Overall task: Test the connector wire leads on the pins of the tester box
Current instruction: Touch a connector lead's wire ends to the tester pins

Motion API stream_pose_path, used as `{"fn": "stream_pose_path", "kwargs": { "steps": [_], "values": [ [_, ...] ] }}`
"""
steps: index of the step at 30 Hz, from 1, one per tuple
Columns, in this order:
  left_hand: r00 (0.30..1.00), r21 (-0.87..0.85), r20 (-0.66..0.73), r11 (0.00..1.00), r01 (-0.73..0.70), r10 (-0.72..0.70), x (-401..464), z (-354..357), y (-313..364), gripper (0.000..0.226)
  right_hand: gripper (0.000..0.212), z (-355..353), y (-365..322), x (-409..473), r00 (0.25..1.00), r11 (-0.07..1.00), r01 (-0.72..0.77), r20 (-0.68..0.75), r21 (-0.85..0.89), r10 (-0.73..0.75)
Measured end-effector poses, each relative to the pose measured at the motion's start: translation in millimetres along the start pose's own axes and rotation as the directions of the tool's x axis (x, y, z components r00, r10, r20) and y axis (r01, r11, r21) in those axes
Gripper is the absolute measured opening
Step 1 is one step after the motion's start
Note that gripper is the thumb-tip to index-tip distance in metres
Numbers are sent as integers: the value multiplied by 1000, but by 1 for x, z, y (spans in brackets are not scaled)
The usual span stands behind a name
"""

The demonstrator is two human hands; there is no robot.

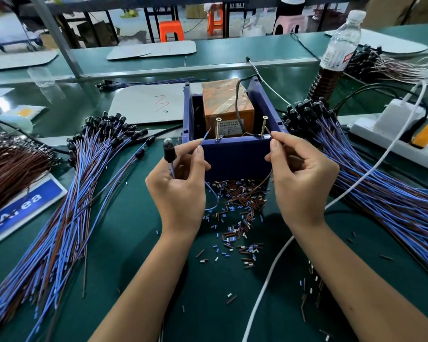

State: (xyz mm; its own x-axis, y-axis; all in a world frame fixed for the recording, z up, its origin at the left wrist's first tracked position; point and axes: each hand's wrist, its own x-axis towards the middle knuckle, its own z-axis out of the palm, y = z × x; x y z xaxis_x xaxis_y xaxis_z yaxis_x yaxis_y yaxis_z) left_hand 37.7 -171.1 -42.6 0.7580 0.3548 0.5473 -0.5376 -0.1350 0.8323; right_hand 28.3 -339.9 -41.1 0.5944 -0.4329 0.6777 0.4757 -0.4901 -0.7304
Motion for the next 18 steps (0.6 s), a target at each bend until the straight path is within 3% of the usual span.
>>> {"fn": "stream_pose_path", "kwargs": {
  "steps": [14, 18],
  "values": [
    [999, -2, 41, 1000, 0, 0, -3, 2, 1, 16, 15, 1, 1, -3, 999, 999, 12, 29, 34, -13],
    [1000, 3, -6, 1000, 6, -6, -3, 3, 1, 17, 14, 1, 1, -3, 1000, 999, 10, 29, 43, -11]
  ]
}}
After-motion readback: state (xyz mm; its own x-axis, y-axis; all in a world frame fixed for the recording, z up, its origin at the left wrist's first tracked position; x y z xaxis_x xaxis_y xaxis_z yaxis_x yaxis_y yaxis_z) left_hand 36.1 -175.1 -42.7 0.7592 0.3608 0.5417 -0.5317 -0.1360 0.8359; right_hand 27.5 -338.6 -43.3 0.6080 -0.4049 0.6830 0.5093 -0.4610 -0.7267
